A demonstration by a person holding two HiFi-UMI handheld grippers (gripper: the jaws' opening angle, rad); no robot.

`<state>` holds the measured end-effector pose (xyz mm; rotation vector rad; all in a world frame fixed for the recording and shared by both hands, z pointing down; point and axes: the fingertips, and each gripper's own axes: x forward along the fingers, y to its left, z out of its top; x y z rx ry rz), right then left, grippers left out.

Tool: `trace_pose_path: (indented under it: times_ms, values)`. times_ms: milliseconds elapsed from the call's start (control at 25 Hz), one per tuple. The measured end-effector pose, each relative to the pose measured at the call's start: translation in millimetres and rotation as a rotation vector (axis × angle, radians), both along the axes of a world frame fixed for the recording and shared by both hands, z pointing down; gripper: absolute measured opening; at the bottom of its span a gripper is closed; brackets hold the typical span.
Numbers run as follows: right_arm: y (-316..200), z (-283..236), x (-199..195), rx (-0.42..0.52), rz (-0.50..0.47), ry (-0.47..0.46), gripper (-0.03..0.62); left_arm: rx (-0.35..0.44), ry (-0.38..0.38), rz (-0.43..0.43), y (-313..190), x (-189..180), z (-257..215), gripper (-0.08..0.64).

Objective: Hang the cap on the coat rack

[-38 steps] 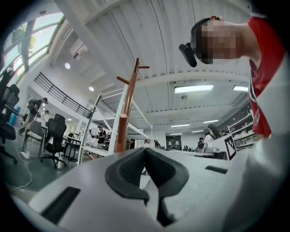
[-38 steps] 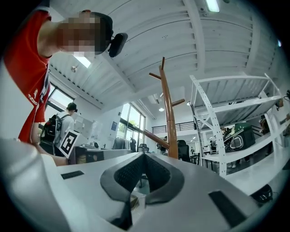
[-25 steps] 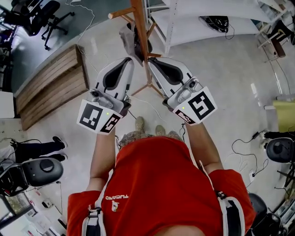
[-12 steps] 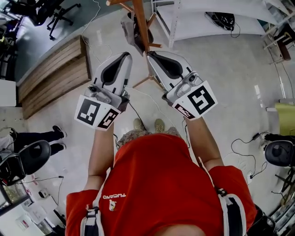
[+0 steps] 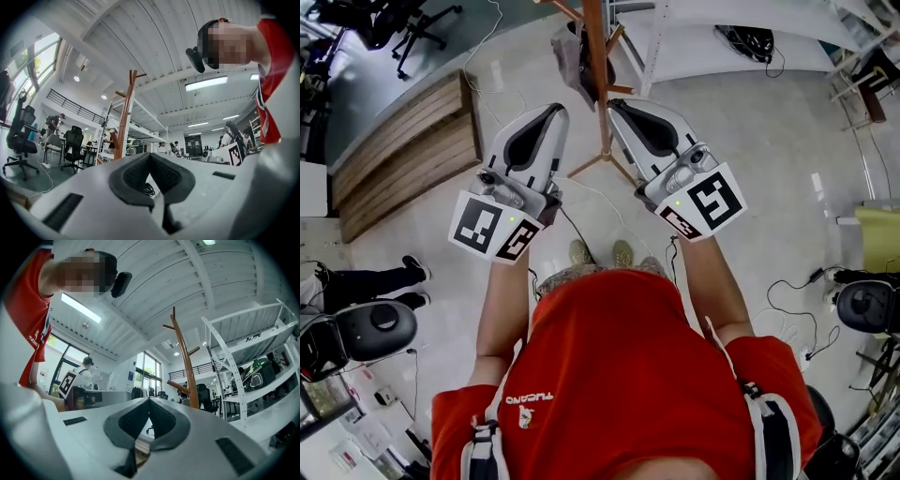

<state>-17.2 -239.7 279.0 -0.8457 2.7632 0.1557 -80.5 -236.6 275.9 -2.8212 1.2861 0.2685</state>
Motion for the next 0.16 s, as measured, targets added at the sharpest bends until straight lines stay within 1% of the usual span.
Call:
trace_pose_path:
  times_ms: [160]
  values:
    - [-1.4, -1.7, -5.4, 0.002, 0.017, 0.003, 0.021, 0.003, 0.006, 0.007, 0.8, -10.0, -1.3, 0.008]
